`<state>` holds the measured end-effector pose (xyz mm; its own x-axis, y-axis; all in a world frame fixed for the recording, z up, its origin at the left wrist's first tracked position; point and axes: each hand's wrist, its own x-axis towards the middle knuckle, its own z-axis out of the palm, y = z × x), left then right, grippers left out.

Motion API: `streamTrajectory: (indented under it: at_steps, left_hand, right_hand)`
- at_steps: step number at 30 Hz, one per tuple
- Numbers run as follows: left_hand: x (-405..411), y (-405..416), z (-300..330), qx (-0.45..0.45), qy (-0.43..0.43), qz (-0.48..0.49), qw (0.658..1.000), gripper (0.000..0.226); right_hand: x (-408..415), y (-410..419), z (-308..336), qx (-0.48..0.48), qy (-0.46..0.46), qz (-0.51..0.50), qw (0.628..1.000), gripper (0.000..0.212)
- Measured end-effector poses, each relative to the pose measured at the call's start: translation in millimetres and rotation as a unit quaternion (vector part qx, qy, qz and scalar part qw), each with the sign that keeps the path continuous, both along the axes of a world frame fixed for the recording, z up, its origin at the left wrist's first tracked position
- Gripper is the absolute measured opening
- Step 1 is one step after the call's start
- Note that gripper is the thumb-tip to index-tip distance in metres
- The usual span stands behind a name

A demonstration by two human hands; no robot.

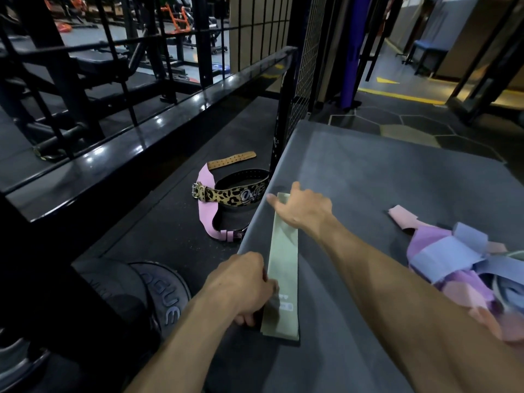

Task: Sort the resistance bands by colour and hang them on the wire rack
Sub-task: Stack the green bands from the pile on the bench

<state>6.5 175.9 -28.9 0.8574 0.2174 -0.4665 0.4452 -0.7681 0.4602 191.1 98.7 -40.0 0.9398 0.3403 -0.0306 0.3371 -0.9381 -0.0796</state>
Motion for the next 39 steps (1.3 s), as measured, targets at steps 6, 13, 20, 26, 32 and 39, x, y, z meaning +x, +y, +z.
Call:
streamTrajectory:
  at_steps: [6,13,20,26,32,39]
  left_hand:
    - [-1,5,-2,0.013,-0.023,0.022,0.999,0.026]
    - [-8,-31,13,0.07,-0.234,0.022,0.969,0.012]
    - [13,-113,15,0.062,-0.296,-0.089,0.949,0.012]
    - [37,-182,18,0.042,-0.332,-0.149,0.93,0.008]
    - [54,-224,15,0.05,-0.331,-0.146,0.931,0.007]
    - [66,-244,8,0.04,-0.322,-0.153,0.933,0.009]
  right_hand:
    - [-51,-47,8,0.042,-0.005,0.033,0.999,0.072]
    - [-92,-135,22,0.099,-0.029,-0.008,0.995,0.053]
    - [-90,-219,37,0.179,-0.092,-0.072,0.977,0.029]
    - [-62,-337,53,0.284,-0.184,-0.191,0.921,0.014]
    - [-38,-442,5,0.303,-0.149,-0.358,0.87,0.043]
    - [-20,-466,-28,0.301,-0.034,-0.418,0.856,0.036]
